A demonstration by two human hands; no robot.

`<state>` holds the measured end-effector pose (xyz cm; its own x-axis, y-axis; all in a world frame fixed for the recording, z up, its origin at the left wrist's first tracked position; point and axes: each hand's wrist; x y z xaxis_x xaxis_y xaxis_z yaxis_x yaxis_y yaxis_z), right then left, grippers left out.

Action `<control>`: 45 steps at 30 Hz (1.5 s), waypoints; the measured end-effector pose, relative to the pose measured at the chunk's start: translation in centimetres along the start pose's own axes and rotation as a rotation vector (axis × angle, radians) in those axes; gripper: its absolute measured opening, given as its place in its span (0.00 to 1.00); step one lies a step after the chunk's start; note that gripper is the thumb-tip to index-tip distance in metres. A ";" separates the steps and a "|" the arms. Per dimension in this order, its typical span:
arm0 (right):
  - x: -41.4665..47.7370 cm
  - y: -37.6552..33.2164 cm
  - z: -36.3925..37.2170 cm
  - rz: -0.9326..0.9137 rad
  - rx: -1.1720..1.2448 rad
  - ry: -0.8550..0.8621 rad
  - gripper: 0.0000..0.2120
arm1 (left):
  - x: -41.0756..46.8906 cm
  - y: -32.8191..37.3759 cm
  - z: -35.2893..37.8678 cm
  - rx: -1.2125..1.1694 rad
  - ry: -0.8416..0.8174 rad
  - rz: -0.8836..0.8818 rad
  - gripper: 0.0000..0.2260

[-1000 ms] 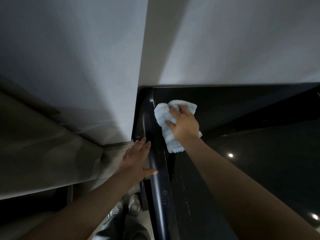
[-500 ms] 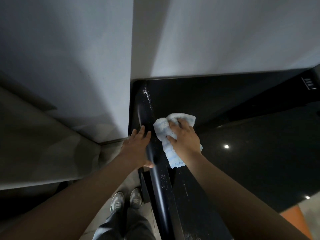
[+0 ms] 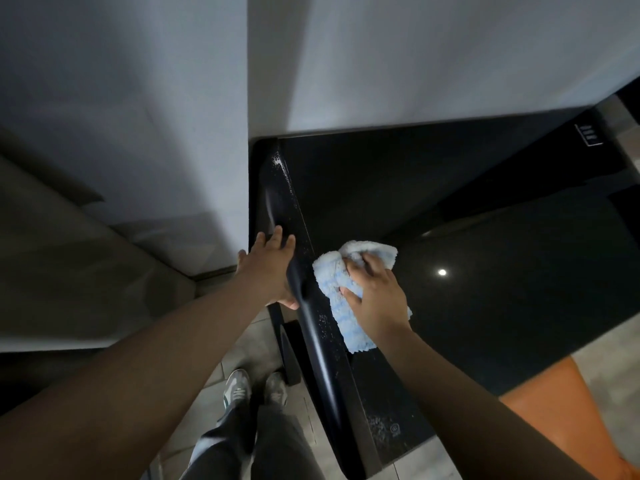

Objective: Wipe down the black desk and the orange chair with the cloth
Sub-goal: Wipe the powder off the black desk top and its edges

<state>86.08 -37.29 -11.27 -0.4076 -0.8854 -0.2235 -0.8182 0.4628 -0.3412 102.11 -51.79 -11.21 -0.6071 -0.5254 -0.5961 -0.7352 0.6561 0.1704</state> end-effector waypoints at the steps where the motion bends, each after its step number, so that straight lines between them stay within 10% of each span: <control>1: -0.6 0.1 0.1 0.011 0.003 -0.005 0.27 | -0.1 0.1 -0.1 0.014 -0.004 -0.002 0.58; 23: -12.7 4.0 1.7 0.104 0.047 -0.036 0.27 | -4.6 6.4 5.2 -0.001 0.097 0.065 0.37; 45: -26.7 8.8 1.2 0.135 0.079 -0.073 0.24 | -5.9 8.7 5.1 0.139 0.084 -0.053 0.52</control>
<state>90.24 -9.57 -9.44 -0.4787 -0.8109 -0.3366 -0.7226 0.5816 -0.3736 100.78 -40.22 -10.17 -0.5958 -0.6008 -0.5329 -0.7215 0.6919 0.0266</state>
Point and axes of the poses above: each hand's wrist, its own x-axis towards the middle knuckle, its own z-axis out of the palm, y = z × x, and after that the axes turned 10 degrees about x, right-handed
